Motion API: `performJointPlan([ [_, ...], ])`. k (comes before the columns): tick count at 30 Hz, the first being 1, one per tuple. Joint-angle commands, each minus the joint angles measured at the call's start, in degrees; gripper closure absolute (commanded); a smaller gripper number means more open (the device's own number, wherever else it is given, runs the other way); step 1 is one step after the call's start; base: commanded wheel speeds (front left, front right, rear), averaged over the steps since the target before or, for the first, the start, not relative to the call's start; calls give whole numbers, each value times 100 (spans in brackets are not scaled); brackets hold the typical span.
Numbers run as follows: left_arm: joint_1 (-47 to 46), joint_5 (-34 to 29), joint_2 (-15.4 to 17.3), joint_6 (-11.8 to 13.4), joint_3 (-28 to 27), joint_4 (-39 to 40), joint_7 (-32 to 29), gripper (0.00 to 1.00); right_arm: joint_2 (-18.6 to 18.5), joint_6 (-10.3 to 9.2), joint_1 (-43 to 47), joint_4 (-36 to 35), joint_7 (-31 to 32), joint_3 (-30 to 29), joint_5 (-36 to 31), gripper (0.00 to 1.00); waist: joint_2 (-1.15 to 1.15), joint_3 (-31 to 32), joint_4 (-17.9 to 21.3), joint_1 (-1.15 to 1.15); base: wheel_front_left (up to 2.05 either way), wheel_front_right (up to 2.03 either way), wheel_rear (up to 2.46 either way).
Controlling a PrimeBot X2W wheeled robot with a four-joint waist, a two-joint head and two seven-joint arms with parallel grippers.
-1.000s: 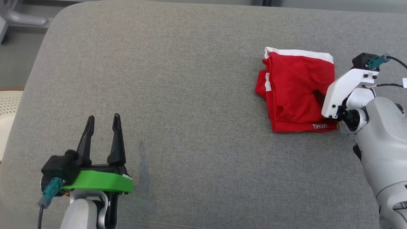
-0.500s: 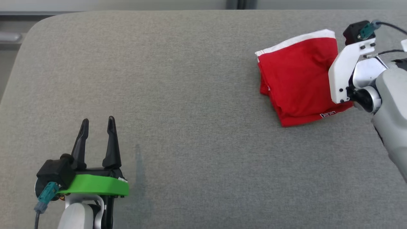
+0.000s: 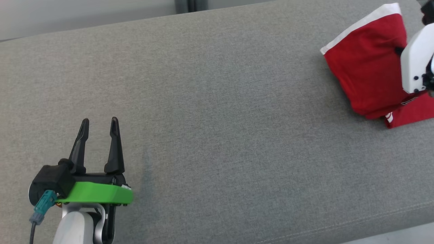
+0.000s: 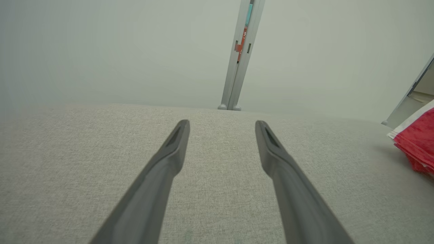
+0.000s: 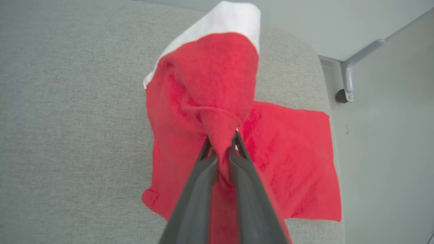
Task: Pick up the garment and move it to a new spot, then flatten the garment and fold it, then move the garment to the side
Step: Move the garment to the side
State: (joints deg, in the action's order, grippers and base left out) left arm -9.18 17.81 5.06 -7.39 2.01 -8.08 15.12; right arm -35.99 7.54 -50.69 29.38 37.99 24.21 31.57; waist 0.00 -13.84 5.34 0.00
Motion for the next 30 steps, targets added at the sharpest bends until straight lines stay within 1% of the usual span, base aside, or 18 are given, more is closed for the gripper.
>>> performJointPlan([
  [1, -126, -19, 76, -11, 15, 9, 0, 0, -56, -11, 61, 51, -135, -120, -98, 100, 0, -196, 245, 0, 0, 0, 0],
  [6, -270, -15, 157, -11, 139, 49, 1, 0, -267, -12, 152, 343, -467, -538, -420, 100, 0, -407, 240, 0, 0, 0, 0],
  [10, -345, 9, 250, -11, 227, 90, 0, 0, -477, -12, 256, 613, -718, -764, -798, 100, 0, -586, 138, 0, 0, 0, 0],
  [13, -443, 25, 314, -11, 253, 128, 1, 0, -755, -13, 283, 714, -991, -809, -1392, 100, 0, -751, 27, 0, 0, 0, 0],
  [16, -495, 34, 353, -11, 287, 155, 0, 0, -851, -12, 336, 723, -1331, -827, -1816, 100, 0, -910, -79, 0, 0, 0, 0],
  [17, -519, 26, 369, -11, 299, 164, 1, 0, -941, -12, 375, 754, -1447, -801, -2024, 100, 0, -960, -120, 0, 0, 0, 0],
  [20, -602, 30, 392, -11, 332, 170, 0, 0, -1027, -12, 383, 887, -1580, -873, -2357, 100, 0, -1071, -225, 0, 0, 0, 0],
  [24, -658, 32, 383, -11, 310, 175, 0, 0, -868, -12, 421, 1167, -1657, -1219, -2709, 100, 0, -1150, -289, 0, 0, 0, 0],
  [25, -686, 29, 381, -11, 310, 166, 0, 0, -830, -13, 436, 1216, -1703, -1372, -2812, 0, 0, -1146, -303, 0, 0, 0, 0],
  [28, -703, 8, 368, -11, 290, 138, 0, 0, -641, -13, 519, 1336, -1873, -1857, -3060, 0, 0, -1049, -320, 0, 0, 0, 0],
  [30, -643, 6, 322, -11, 267, 113, 0, 0, -433, -12, 636, 1345, -2050, -2169, -3181, 0, 0, -910, -312, 0, 0, 0, 0],
])
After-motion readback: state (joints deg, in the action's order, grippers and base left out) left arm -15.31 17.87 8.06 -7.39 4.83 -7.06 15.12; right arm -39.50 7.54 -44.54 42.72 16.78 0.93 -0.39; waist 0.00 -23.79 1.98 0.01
